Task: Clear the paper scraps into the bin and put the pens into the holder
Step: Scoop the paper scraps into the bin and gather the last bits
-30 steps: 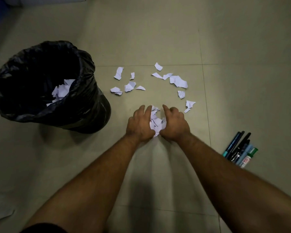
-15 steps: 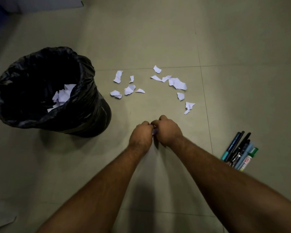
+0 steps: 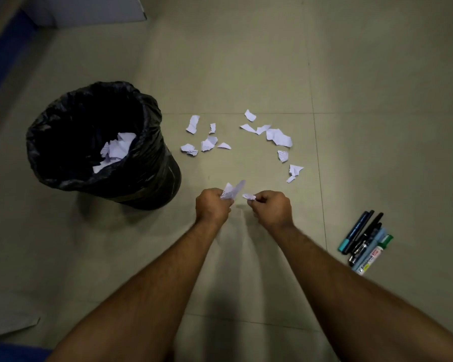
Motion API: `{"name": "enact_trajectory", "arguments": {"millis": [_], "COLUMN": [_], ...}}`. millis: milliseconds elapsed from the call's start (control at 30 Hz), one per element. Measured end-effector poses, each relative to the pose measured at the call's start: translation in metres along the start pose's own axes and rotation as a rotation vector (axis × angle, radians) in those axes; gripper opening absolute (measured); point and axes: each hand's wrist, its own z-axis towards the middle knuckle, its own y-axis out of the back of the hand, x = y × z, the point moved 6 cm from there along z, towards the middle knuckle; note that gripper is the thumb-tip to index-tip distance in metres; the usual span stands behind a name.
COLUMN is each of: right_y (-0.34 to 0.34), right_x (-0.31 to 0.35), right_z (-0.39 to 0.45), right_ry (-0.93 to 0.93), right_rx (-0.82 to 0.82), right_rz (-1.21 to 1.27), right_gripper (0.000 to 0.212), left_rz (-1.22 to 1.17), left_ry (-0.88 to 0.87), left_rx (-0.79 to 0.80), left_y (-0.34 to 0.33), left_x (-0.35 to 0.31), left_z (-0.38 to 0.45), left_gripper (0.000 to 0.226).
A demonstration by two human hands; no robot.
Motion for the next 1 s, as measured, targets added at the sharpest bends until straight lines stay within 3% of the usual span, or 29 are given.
{"name": "enact_trajectory", "arguments": {"millis": [233, 367, 433, 533, 700, 767, 867, 1000], "right_y": [0.012, 0.005, -0.013, -0.055, -0.106, -0.114, -0.105, -0.072], "right_x": [0.123, 0.204, 0.242, 0.291, 0.333, 0.340, 0.342, 0.323], "right_z": [-0.016, -0.026, -0.029, -0.033, -0.043, -0.043, -0.038, -0.032], "right_ry": [0.066, 0.155, 0.171, 0.240, 0.475, 0.489, 0.491, 0.419], "right_rx": [0.037, 0.082, 0.139, 0.171, 0.154, 0.196, 0.184, 0.084], "right_rz": [0.392, 0.506, 0.533, 0.399, -0.148, -0.296, -0.322, -0.128], "right_gripper": [0.011, 0.011, 0.011, 0.014, 0.011, 0.006, 0.012, 0.024], "left_rz": [-0.301, -0.292, -0.195, -0.047, 0.341, 0.396, 0.453, 0.355], "left_ry": [-0.062, -0.179, -0.206, -0.154, -0.024, 0.025, -0.039, -0.253], "left_rx": [-0.055, -0.158, -0.249, -0.350, -0.318, -0.273, -0.294, -0.312], "left_y": [0.075, 0.148, 0.196, 0.266, 0.314, 0.309, 0.295, 0.266], "left_x": [-0.082, -0.126, -0.139, -0.131, -0.091, -0.080, -0.088, -0.123], "left_z": [-0.025, -0.026, -0.026, -0.019, 0.015, 0.021, 0.019, 0.001], "left_gripper": [0.016, 0.027, 0.046, 0.059, 0.026, 0.038, 0.029, 0.026]}}
